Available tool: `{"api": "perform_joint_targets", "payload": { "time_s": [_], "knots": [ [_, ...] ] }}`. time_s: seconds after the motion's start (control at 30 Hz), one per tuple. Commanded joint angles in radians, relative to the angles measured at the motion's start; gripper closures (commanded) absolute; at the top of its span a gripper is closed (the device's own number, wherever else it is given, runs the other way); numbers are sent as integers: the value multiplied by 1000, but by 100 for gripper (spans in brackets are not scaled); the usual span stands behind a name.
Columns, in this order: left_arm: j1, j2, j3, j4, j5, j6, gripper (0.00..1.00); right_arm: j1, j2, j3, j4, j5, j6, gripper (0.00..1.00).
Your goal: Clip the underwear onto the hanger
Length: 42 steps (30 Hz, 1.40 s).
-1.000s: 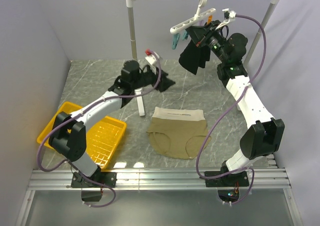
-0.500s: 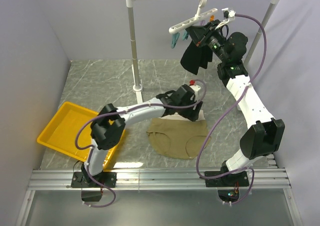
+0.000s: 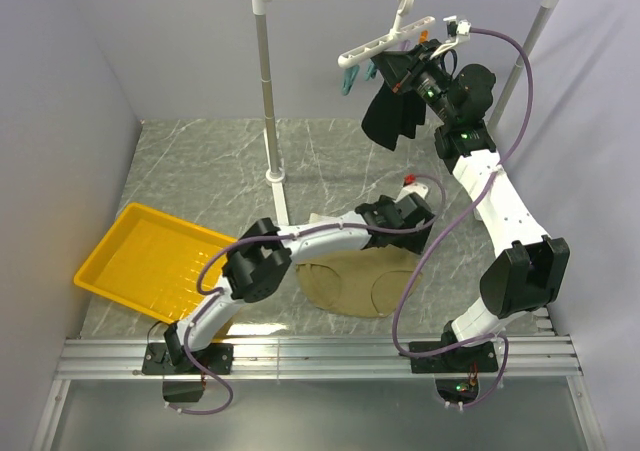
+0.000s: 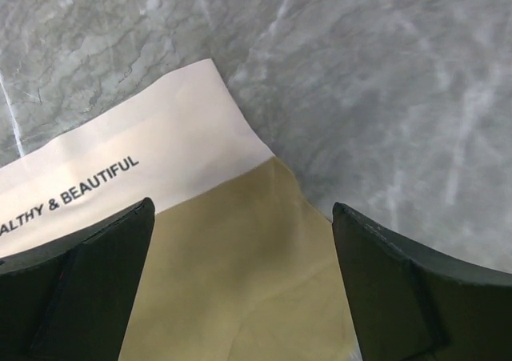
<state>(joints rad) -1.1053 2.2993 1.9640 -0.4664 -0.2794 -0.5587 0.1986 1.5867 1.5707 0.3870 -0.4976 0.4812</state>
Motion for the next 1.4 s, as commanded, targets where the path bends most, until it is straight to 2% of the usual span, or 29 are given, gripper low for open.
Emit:
{"api": "perform_joint_targets", "payload": {
  "time_s": [0.0,0.23,0.43,0.63,0.77,0.93,1.1,1.2,1.23,1.27,1.37],
  "knots": [
    [-8,63,73,-18,-127,37,2,-1,-13,22,32,21,-9,100],
    [4,80,47,-31,-193,45,1,-1,-13,22,29,17,-12,100],
    [24,-3,-104,-92,-219,46,2,-2,-13,20,32,16,-10,100],
    [77,-141,-284,-81,-161,51,4,-1,-13,20,33,11,-10,100],
    [94,-167,-312,-81,-109,36,6,-1,-13,22,35,13,-6,100],
    [108,-136,-291,-104,-86,0,20,-1,-17,20,27,13,-15,100],
    [130,-115,-298,-110,-46,-6,25,-1,-19,20,24,13,-21,100],
    [148,-94,-306,-109,9,-9,37,-2,-13,20,24,11,-13,100],
    [157,-92,-310,-103,22,-6,48,-2,-14,23,23,10,-13,100],
    [160,-84,-309,-104,32,-4,53,-2,-13,23,23,8,-12,100],
    [167,-74,-304,-106,49,-6,60,-2,-10,26,20,7,-15,100]
  ]
}}
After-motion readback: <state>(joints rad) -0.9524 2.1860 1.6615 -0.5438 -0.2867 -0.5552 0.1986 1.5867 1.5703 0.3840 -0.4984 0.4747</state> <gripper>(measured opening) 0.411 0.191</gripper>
